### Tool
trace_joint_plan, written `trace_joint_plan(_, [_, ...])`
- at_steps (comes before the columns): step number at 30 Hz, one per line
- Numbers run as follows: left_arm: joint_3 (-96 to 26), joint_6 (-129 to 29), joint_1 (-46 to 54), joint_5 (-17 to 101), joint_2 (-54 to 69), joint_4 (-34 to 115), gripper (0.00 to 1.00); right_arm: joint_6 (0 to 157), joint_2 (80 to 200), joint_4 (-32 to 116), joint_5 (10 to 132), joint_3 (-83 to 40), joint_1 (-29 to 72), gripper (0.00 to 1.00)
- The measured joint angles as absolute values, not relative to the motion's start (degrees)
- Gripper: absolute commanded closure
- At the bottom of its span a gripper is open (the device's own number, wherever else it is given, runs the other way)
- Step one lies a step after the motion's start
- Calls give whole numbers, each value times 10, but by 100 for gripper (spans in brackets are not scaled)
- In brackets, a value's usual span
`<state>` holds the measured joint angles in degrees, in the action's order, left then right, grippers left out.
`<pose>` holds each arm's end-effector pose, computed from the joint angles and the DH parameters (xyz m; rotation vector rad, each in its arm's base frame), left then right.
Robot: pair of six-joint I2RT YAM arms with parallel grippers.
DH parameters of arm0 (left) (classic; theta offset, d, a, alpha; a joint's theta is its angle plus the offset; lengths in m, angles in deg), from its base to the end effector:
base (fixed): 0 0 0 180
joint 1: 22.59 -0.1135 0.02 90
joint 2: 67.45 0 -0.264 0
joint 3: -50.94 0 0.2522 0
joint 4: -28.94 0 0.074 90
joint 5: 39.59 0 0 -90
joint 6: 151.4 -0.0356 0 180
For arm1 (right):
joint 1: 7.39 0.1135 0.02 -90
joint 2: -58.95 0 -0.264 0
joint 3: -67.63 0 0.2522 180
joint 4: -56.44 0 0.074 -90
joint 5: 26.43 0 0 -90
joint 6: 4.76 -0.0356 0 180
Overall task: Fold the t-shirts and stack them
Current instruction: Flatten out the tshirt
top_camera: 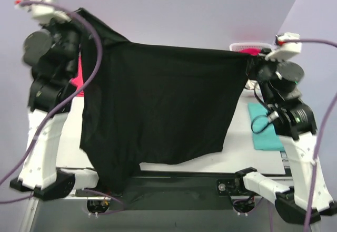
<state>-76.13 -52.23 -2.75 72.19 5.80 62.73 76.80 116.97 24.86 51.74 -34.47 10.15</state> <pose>0.1864 -0.0532 0.6065 -0.2178 1.2306 -0.2068 0.1620 0.0436 0.5364 0.0666 1.3598 0.2418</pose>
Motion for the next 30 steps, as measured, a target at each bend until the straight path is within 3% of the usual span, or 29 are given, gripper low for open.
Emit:
trace_joint_plan(8, [-844, -525, -32, 732, 281, 627, 100, 765, 1342, 273, 531, -371, 54, 100])
trace_joint_plan(16, [-1099, -541, -50, 736, 465, 707, 100, 745, 1411, 273, 587, -444, -23, 100])
trace_joint_plan(19, [-1125, -545, -50, 735, 457, 706, 100, 739, 1406, 284, 607, -471, -37, 100])
trace_joint_plan(24, [-1058, -547, -50, 735, 371, 691, 100, 735, 1366, 294, 629, -458, -43, 100])
trace_joint_plan(28, [-964, -547, -37, 737, 284, 685, 100, 728, 1286, 314, 646, -358, -44, 100])
trace_joint_plan(30, [-843, -545, -17, 746, 211, 664, 100, 717, 1232, 317, 653, -271, -44, 100])
